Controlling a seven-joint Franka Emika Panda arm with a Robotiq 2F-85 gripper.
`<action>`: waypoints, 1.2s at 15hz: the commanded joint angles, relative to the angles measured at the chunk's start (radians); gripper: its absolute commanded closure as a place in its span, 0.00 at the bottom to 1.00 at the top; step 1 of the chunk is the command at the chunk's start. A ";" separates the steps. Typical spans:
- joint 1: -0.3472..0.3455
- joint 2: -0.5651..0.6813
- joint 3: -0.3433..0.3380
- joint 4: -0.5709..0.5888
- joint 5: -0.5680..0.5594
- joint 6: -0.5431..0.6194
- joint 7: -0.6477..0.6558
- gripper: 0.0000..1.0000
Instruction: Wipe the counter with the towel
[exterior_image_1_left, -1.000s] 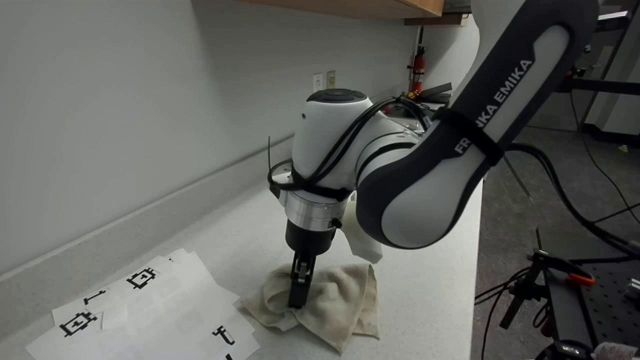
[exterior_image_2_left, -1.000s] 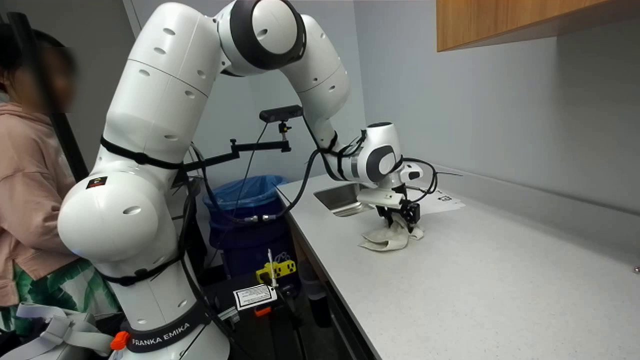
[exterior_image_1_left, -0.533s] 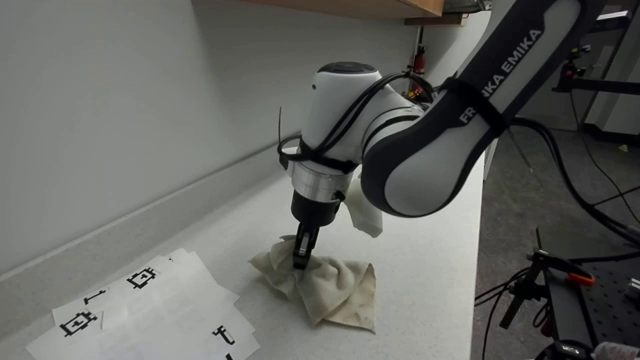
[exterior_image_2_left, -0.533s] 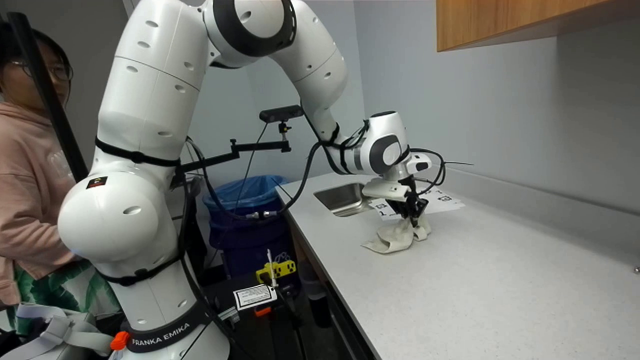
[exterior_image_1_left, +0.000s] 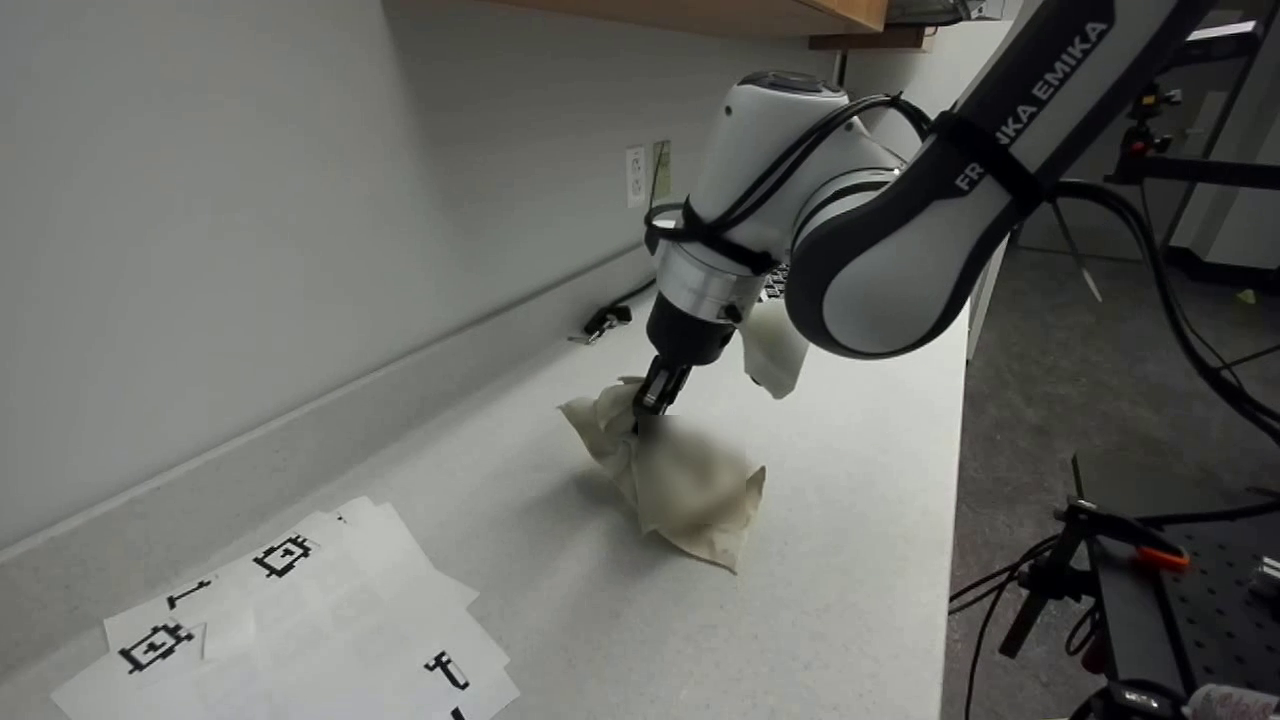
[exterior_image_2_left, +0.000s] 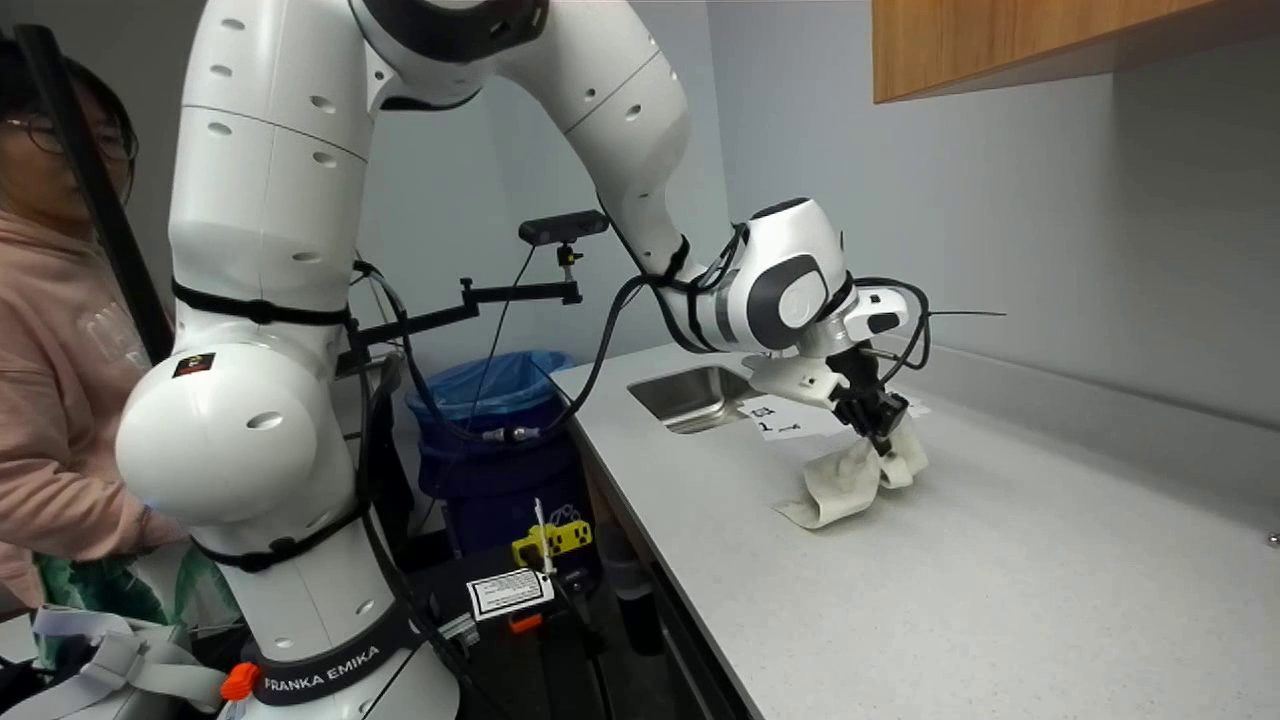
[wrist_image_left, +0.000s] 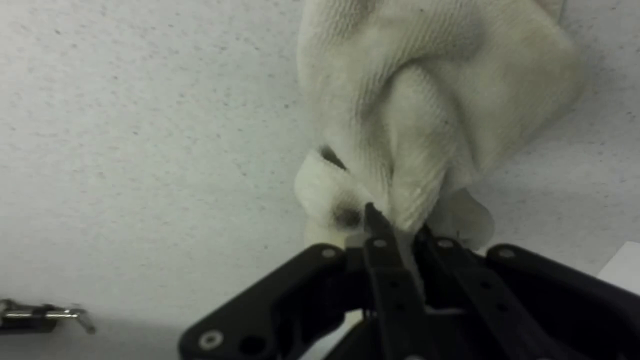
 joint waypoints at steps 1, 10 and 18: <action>0.044 -0.051 -0.100 -0.083 -0.016 0.086 0.073 0.97; -0.135 -0.125 0.054 -0.220 0.221 0.166 0.056 0.97; -0.425 -0.132 0.402 -0.196 0.414 0.066 0.013 0.97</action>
